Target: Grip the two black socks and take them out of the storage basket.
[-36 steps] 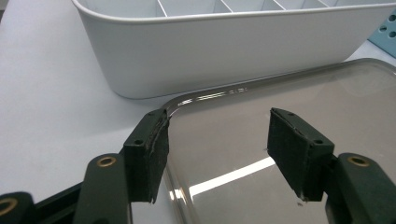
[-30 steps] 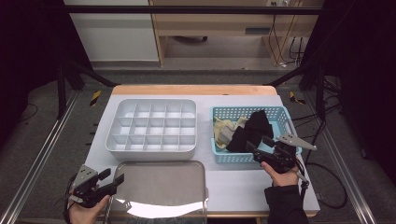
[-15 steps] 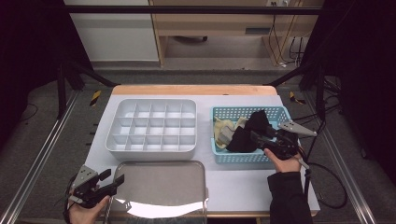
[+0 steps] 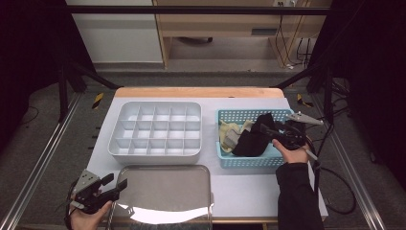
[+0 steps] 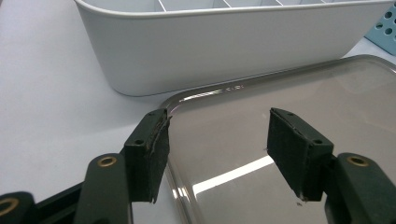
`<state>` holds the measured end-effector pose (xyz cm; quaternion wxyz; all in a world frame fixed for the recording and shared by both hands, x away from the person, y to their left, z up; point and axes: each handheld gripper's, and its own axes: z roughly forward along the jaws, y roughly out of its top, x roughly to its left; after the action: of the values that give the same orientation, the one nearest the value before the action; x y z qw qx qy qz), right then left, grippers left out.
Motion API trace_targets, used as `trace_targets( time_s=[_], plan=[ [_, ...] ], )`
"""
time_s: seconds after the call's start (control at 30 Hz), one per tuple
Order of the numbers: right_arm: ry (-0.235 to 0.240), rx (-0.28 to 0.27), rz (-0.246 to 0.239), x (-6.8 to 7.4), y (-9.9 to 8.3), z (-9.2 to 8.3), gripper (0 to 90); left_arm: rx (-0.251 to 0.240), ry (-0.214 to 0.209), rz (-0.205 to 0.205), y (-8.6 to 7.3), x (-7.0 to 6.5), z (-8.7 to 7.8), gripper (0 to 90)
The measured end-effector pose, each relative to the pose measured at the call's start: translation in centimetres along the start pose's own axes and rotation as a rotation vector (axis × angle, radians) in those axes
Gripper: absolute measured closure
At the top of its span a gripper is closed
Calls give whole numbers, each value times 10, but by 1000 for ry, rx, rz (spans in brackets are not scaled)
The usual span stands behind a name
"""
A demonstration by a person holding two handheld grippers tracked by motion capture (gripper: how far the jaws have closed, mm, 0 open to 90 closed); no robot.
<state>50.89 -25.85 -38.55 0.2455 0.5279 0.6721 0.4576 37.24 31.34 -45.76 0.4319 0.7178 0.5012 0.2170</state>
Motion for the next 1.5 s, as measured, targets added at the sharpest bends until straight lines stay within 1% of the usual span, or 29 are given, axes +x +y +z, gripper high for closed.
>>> trace_targets(
  time_s=[0.03, 0.1, 0.17, 0.33, 0.37, 0.4, 0.63, 0.7, 0.77, 0.93, 1.1, 1.13, 1.17, 1.23, 1.47, 1.5],
  plan=[
    [-6, 2, -7, -1, 0, 2, 370, 0, 0, 0, 0, 0, 0, 381],
    [-13, 7, -3, -4, 1, 5, 371, 1, 0, 0, 0, 0, 0, 382],
    [-25, 12, -9, -6, 3, 8, 370, 1, 0, -1, 0, 0, 0, 382],
    [-46, 9, -23, -8, 9, 15, 366, 0, 0, 1, 0, 0, 0, 383],
    [-48, 9, -19, -8, 10, 16, 365, 1, 0, 0, 0, 0, 0, 383],
    [-55, 19, -27, -9, 13, 19, 362, 1, -1, 0, 0, 0, 0, 384],
    [-74, 46, -31, -11, 22, 31, 335, 1, -1, -2, 0, 1, 0, 387],
    [-96, 52, -41, -12, 25, 35, 328, 1, -1, -1, 0, 1, 0, 387],
    [-100, 53, -36, -13, 27, 40, 327, 1, 0, 0, 0, 1, 0, 387],
    [-117, 66, -8, -18, 24, 51, 326, 2, -1, 0, 0, 1, 0, 388],
    [-138, 77, -8, -23, 21, 61, 327, 2, 0, 3, 0, 1, 0, 388],
    [-141, 85, -1, -24, 20, 63, 326, 3, 0, 3, 0, 1, 0, 388],
    [-146, 91, -3, -26, 18, 66, 325, 2, 0, 3, -1, 1, 0, 388],
    [-166, 108, 0, -30, 15, 70, 323, 2, -2, 2, -1, 1, 0, 389],
    [-173, 138, 30, -38, 6, 79, 332, 6, 0, 5, -1, 0, 1, 391],
    [-175, 145, 40, -39, 4, 80, 338, 6, 0, 6, -1, 0, 1, 391]
  ],
)
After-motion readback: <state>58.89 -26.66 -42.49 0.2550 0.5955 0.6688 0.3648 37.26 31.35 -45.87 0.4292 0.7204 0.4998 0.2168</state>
